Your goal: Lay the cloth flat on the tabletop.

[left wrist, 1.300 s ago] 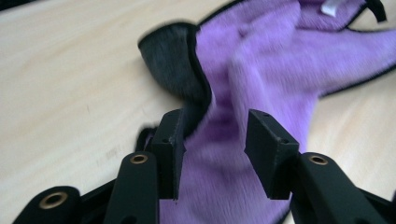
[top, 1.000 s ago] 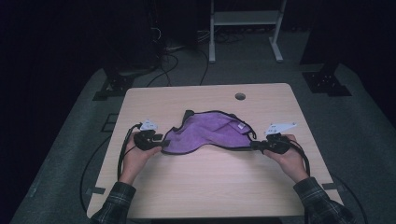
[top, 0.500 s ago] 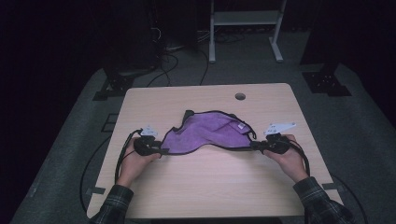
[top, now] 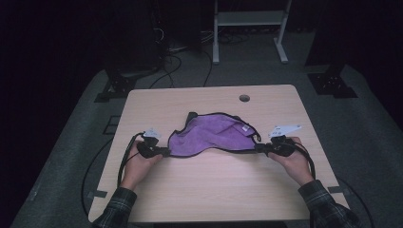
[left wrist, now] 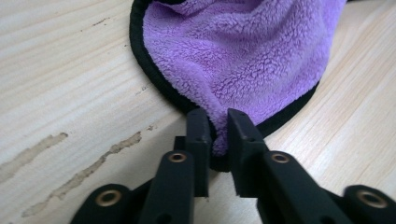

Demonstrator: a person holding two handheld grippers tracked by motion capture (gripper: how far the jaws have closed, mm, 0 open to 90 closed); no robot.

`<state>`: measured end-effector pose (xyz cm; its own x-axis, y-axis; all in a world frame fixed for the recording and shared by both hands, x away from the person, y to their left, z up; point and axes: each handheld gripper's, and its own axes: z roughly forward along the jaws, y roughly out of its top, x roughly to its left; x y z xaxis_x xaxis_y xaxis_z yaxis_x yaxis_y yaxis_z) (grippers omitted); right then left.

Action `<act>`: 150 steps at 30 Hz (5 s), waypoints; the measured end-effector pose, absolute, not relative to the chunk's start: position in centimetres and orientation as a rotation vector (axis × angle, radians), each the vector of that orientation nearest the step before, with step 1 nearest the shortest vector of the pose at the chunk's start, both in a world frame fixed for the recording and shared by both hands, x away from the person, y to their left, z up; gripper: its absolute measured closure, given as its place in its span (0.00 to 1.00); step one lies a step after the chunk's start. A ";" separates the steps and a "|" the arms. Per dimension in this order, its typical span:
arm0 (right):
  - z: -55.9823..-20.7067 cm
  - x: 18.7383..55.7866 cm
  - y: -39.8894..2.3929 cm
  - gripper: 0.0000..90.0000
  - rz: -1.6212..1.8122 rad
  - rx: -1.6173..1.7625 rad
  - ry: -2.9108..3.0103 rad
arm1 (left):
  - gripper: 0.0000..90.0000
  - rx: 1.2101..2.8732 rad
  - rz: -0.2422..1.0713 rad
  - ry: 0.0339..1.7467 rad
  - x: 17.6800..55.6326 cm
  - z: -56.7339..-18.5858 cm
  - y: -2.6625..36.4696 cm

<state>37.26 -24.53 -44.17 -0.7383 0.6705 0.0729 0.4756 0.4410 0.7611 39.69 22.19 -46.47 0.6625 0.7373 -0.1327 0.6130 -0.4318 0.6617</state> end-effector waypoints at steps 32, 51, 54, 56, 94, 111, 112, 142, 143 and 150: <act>-34.5 38.4 -28.1 0.97 1.429 0.962 2.073 | 0.92 1.719 0.381 0.887 39.5 -34.1 22.7; -27.4 36.1 -28.7 0.98 1.496 0.813 1.904 | 0.92 1.580 0.526 0.738 37.1 -25.9 22.7; -27.3 36.4 -28.6 0.98 1.501 0.814 1.896 | 0.92 1.581 0.524 0.750 37.5 -26.0 22.7; -27.2 37.1 -28.3 0.98 1.502 0.830 1.886 | 0.92 1.575 0.519 0.772 38.5 -26.3 22.7; -32.4 37.8 -28.8 0.98 1.474 0.896 1.980 | 0.92 1.696 0.415 0.879 40.0 -32.0 22.8; -36.8 33.2 -29.2 0.98 1.391 0.893 2.158 | 0.92 1.826 0.278 0.904 34.0 -36.4 23.0; -37.1 32.9 -29.2 0.98 1.387 0.901 2.172 | 0.92 1.834 0.272 0.907 33.7 -36.8 23.0; -45.0 26.8 -29.7 0.98 1.235 1.007 2.473 | 0.91 2.076 0.138 0.990 27.0 -45.5 21.9; -45.2 26.7 -29.7 0.98 1.219 1.004 2.484 | 0.91 2.076 0.138 0.990 27.0 -45.5 21.9; -46.3 26.4 -29.5 0.98 1.149 1.025 2.547 | 0.90 2.153 0.150 0.985 26.6 -46.1 21.3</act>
